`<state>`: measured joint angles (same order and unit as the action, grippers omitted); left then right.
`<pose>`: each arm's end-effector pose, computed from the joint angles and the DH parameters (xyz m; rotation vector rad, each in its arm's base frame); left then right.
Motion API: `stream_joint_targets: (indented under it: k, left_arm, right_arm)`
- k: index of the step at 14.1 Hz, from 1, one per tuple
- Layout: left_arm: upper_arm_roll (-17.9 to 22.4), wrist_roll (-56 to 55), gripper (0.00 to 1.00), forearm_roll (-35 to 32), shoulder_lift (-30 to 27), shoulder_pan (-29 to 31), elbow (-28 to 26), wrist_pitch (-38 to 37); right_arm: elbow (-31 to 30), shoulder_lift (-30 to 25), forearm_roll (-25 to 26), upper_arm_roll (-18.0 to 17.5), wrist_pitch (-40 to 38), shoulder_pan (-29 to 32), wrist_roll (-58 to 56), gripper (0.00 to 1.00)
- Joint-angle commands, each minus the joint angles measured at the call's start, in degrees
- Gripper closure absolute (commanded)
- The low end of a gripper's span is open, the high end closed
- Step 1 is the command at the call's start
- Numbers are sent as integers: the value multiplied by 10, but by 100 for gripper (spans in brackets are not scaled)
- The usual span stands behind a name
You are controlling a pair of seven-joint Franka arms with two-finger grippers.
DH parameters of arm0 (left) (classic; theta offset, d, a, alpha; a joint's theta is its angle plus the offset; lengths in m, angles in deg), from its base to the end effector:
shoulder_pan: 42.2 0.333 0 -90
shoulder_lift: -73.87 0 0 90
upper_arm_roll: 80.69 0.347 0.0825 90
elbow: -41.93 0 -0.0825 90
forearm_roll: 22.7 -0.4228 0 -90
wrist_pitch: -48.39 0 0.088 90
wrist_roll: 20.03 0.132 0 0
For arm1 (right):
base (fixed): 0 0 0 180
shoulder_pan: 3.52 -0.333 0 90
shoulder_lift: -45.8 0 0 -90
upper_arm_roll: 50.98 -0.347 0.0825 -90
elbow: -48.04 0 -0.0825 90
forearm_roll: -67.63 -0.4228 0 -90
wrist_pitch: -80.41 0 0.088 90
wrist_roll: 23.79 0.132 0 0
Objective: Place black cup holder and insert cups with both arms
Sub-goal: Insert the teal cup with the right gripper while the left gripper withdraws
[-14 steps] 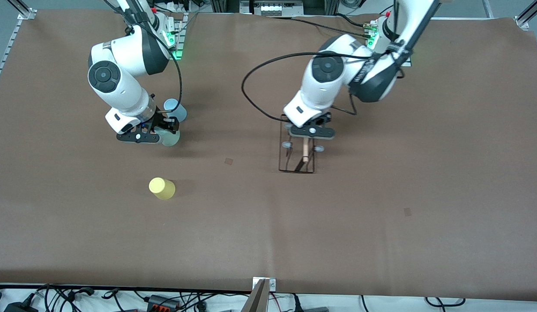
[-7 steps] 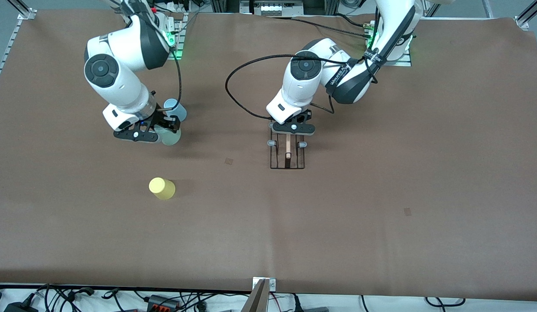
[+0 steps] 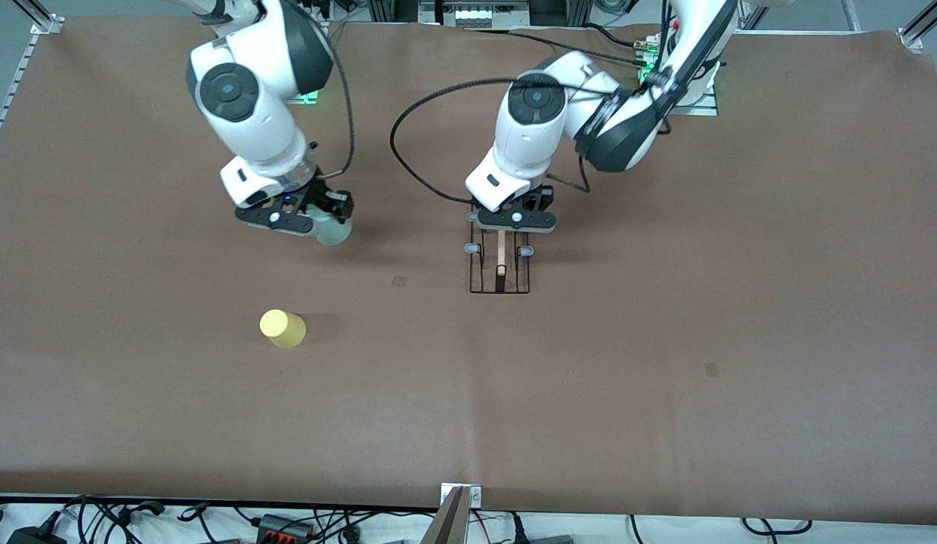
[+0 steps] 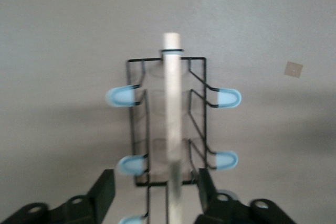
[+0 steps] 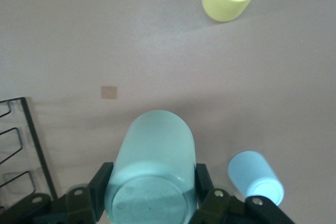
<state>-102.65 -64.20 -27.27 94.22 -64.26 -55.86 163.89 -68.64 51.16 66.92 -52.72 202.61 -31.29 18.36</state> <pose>0.5159 -0.4594 0.3825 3.1114 -0.0188 -0.0854 0.5263 0.2986 0.3847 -3.1089 0.3549 0.0086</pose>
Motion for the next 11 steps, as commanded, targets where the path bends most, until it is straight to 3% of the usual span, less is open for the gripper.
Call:
stream_joint_targets:
  k: [1, 5, 8, 11]
  left_arm:
    - [3, 42, 0, -10, -19, 19, 60, -107]
    - [1, 157, 0, -11, -25, 111, 102, -155]
    - [0, 255, 0, -11, -30, 191, 109, -162]
    - [-1, 362, 0, -3, -29, 263, 145, -186]
  right_arm:
    - [24, 10, -8, -2, -6, -26, 60, 88]
    - [76, 51, -8, -70, -6, -53, 238, 88]
    - [115, 94, 0, -71, 5, -119, 340, 88]
    - [149, 119, 4, -83, 12, -135, 392, 88]
